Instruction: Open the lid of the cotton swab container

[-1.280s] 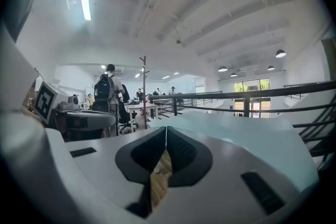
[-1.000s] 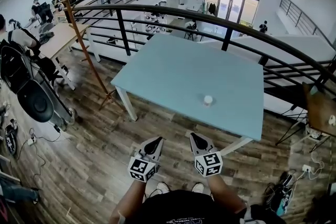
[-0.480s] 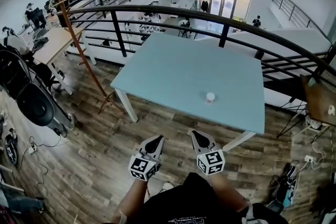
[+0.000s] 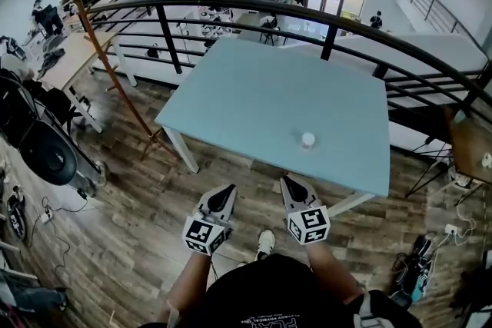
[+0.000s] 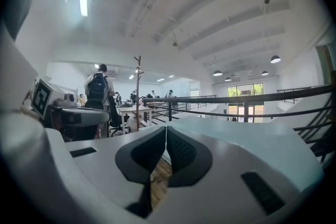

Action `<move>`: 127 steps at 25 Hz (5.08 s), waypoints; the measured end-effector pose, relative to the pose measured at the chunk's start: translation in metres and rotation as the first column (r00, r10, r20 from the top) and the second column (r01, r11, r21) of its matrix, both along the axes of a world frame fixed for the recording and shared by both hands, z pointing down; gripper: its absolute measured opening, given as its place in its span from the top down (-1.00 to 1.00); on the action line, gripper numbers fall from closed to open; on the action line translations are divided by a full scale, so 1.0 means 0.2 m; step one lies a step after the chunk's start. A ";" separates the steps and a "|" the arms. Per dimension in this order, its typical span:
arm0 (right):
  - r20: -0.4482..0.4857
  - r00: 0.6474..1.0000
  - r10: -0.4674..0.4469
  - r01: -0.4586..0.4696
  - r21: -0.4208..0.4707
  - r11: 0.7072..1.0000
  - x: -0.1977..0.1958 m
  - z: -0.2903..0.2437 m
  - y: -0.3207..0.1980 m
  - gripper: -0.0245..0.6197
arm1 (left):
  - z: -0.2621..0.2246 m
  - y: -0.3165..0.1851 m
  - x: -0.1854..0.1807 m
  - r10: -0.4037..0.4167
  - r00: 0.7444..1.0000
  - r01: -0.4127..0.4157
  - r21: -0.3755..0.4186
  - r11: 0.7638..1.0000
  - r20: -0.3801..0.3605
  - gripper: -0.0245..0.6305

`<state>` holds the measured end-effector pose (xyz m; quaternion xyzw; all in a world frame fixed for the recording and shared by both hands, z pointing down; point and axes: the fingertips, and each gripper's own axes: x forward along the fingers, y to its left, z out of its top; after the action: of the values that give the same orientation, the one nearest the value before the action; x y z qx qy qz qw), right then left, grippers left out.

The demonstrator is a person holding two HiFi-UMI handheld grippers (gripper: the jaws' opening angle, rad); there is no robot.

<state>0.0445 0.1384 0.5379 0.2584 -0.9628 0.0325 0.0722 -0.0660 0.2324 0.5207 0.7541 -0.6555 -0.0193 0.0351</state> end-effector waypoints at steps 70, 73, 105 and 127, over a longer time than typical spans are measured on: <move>0.056 0.906 0.420 -0.416 -0.071 0.907 -0.63 0.00 -1.71 0.87 | 0.13 -1.94 -0.68 0.442 0.896 -0.445 -0.087 0.891 -0.050 0.89; 0.060 0.889 0.454 -0.451 -0.060 0.890 -0.62 0.00 -1.70 0.87 | 0.15 -1.96 -0.67 0.482 0.875 -0.484 -0.085 0.871 -0.051 0.89; -0.167 0.829 0.534 -0.554 -0.119 0.824 -0.03 0.38 -1.43 0.87 | 0.41 -1.95 -0.16 0.551 0.826 -0.563 -0.182 0.806 -0.117 0.89; -0.236 0.816 0.528 -0.577 -0.259 0.775 0.14 0.86 -1.26 0.34 | 0.71 -1.92 0.10 0.581 0.801 -0.595 -0.290 0.749 -0.144 0.89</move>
<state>0.0721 -0.1127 0.7098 0.5167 -0.8174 0.1877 0.1724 -0.0468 -0.1517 0.6636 0.9052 -0.3780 0.0828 0.1759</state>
